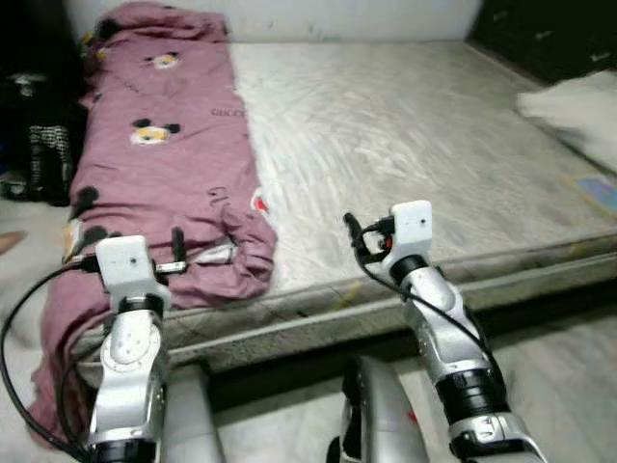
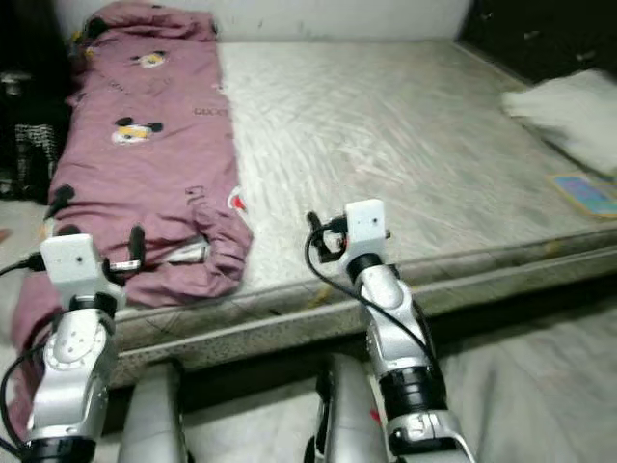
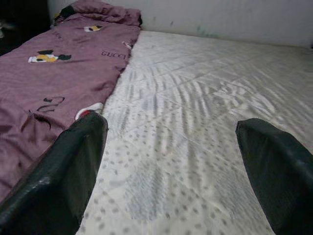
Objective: Clean up the room
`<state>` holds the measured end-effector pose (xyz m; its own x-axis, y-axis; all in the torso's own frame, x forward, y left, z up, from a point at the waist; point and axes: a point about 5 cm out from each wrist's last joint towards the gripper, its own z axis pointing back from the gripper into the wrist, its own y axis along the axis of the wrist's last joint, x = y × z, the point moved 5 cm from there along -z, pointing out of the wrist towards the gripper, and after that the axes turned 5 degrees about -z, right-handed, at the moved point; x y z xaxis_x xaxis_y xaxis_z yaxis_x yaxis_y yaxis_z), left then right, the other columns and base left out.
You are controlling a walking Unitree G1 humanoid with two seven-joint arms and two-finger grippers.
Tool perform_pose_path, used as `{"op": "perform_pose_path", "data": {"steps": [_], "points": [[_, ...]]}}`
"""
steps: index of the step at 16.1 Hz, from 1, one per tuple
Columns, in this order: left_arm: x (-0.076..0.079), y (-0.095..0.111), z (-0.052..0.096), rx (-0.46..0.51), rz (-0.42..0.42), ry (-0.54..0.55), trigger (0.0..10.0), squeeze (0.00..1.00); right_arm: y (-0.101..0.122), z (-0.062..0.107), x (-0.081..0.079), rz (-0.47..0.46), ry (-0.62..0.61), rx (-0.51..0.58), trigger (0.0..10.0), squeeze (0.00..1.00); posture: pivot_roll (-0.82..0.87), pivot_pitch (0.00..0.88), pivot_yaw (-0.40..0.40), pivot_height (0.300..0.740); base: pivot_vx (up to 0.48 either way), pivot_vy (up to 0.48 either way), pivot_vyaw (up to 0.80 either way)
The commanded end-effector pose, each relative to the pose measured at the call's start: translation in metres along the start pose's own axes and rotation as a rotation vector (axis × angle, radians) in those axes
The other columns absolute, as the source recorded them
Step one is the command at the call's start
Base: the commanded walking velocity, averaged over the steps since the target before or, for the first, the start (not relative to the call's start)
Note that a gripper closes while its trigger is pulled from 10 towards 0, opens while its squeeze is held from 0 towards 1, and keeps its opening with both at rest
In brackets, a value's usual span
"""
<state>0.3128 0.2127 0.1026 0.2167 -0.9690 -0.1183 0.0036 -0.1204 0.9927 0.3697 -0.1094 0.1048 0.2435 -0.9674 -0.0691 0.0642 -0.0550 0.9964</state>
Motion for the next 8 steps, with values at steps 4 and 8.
{"op": "perform_pose_path", "data": {"steps": [4, 8], "points": [[-0.002, 0.002, -0.011, -0.016, -0.005, 0.033, 10.0, 0.00, 0.005, 0.003, 0.008, 0.012, -0.019, 0.009, 10.0, 0.00, -0.11, 0.000, -0.079, 0.504, 0.000, 0.000, 0.00], [-0.020, -0.020, -0.021, -0.167, 0.036, 0.155, 10.0, 0.00, 0.012, 0.012, 0.036, 0.053, -0.084, 0.005, 10.0, 0.00, -0.17, 0.014, -0.064, 0.504, 0.000, 0.000, 0.00]]}}
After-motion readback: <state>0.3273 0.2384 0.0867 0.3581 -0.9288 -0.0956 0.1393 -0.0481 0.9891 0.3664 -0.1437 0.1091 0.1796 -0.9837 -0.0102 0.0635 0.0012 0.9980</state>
